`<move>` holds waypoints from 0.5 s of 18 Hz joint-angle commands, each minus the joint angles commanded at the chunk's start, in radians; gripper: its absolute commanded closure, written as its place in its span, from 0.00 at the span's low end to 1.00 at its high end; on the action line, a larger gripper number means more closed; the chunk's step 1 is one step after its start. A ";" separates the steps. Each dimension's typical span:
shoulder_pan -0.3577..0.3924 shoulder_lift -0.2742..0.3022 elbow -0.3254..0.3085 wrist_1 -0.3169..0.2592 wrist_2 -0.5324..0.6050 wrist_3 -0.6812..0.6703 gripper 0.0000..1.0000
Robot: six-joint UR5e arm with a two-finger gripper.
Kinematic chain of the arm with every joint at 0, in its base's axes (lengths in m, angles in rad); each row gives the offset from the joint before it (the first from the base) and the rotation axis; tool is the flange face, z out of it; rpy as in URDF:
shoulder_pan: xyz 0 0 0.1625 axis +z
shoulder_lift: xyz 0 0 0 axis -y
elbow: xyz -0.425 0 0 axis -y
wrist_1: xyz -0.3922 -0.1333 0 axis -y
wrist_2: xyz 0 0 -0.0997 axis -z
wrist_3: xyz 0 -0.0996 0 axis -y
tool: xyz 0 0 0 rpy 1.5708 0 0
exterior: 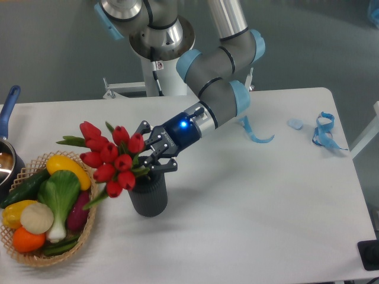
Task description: Insert the flowers into the vase
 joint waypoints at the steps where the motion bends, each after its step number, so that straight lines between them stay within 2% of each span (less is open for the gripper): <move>1: 0.008 0.003 0.003 0.000 0.002 -0.002 0.00; 4: 0.026 0.020 0.020 0.002 0.033 0.015 0.00; 9: 0.104 0.129 0.026 0.000 0.220 0.043 0.00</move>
